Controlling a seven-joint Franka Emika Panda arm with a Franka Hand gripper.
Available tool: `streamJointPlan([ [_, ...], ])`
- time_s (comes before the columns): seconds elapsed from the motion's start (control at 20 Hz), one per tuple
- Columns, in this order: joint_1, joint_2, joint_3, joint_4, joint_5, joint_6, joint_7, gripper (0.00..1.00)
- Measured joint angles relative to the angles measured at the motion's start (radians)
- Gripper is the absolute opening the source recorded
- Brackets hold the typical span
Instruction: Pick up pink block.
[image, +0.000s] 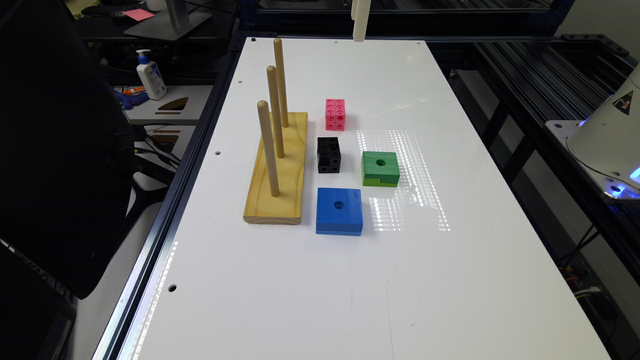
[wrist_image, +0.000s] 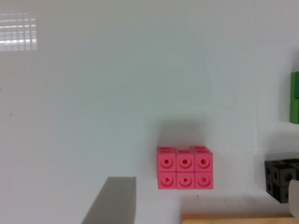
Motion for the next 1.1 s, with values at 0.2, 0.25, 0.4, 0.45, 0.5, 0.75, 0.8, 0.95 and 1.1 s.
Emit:
streamJointPlan([
  [0.2,-0.003,0.015,0.001,0.000,0.0000,0.004,-0.003,1.00],
  [0.25,-0.003,0.029,0.001,0.000,0.0000,0.016,-0.003,1.00],
  [0.4,-0.003,0.083,0.001,0.000,-0.0009,0.064,-0.003,1.00],
  [0.45,-0.003,0.101,0.001,0.000,-0.0017,0.081,-0.003,1.00],
  [0.5,-0.003,0.118,0.001,0.000,-0.0027,0.097,-0.003,1.00],
  [0.75,-0.003,0.138,0.001,0.000,-0.0047,0.115,-0.003,1.00],
  [0.8,-0.003,0.142,0.001,0.000,-0.0051,0.116,-0.003,1.00],
  [0.95,-0.003,0.193,0.001,-0.001,-0.0089,0.159,-0.003,1.00],
  [1.1,-0.003,0.235,0.001,0.001,-0.0119,0.203,-0.003,1.00],
])
